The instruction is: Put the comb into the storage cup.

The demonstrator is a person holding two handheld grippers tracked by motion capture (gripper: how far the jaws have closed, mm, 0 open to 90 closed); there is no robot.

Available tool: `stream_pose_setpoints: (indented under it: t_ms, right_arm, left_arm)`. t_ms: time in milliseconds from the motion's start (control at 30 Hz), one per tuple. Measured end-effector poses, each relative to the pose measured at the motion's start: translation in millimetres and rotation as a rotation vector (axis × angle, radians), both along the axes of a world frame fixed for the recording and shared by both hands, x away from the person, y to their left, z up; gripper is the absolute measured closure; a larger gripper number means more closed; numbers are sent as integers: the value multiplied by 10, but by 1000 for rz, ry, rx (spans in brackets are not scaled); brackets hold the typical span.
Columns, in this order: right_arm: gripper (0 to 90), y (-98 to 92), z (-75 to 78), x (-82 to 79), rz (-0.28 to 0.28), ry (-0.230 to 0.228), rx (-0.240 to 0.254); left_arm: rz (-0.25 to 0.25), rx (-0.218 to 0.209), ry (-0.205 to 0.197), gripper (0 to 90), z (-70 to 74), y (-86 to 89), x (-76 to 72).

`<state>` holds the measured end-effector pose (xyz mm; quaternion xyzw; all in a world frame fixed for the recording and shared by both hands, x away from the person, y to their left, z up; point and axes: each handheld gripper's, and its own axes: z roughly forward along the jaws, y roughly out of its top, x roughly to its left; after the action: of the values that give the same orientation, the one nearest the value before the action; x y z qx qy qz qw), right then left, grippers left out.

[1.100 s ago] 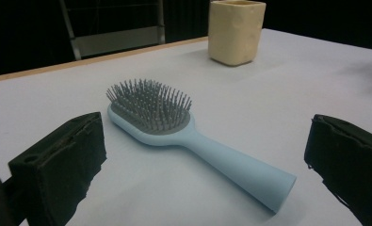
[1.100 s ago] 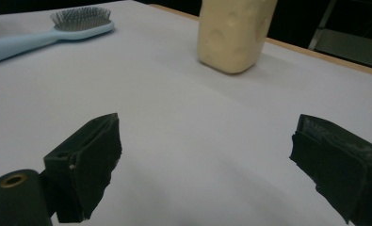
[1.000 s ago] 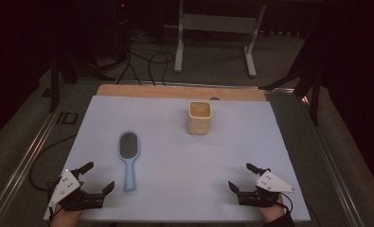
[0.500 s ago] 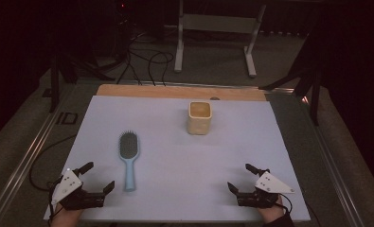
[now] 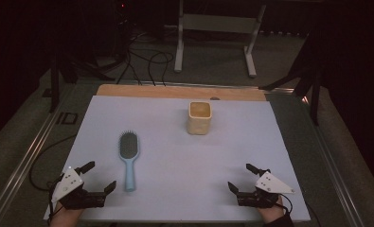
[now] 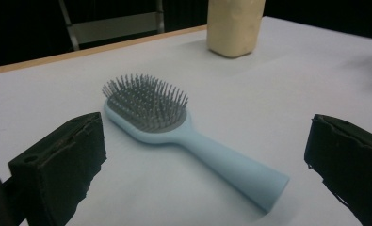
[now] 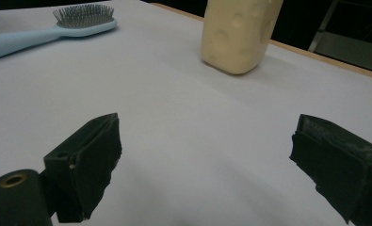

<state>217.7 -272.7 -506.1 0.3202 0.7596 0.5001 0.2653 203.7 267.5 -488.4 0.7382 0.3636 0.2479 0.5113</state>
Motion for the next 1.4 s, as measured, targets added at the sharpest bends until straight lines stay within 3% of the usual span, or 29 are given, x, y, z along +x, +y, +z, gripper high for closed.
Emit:
stream_pose_setpoints:
  t_ms: [167, 367, 600, 900, 1167, 1400]
  right_arm:
    - [87, 0, 4, -1, -3, -2, 2]
    - [87, 12, 7, -6, -4, -1, 7]
    - [87, 12, 6, -4, -3, 1, 10]
    - [87, 18, 11, -4, 3, 1, 21]
    - [87, 12, 16, -10, 7, -3, 20]
    - [87, 14, 15, -9, 8, -3, 23]
  left_arm:
    - [-31, -3, 33, 0, 115, -40, 1]
    - [-52, -4, 25, 0, 288, -58, 19]
    - [-143, -21, 54, 0, 451, -75, 84]
    - [-184, -17, 67, 0, 630, -166, 180]
    - [-234, 18, 52, 0, 782, -321, 281]
    - [-270, 54, 73, 0, 798, -476, 383]
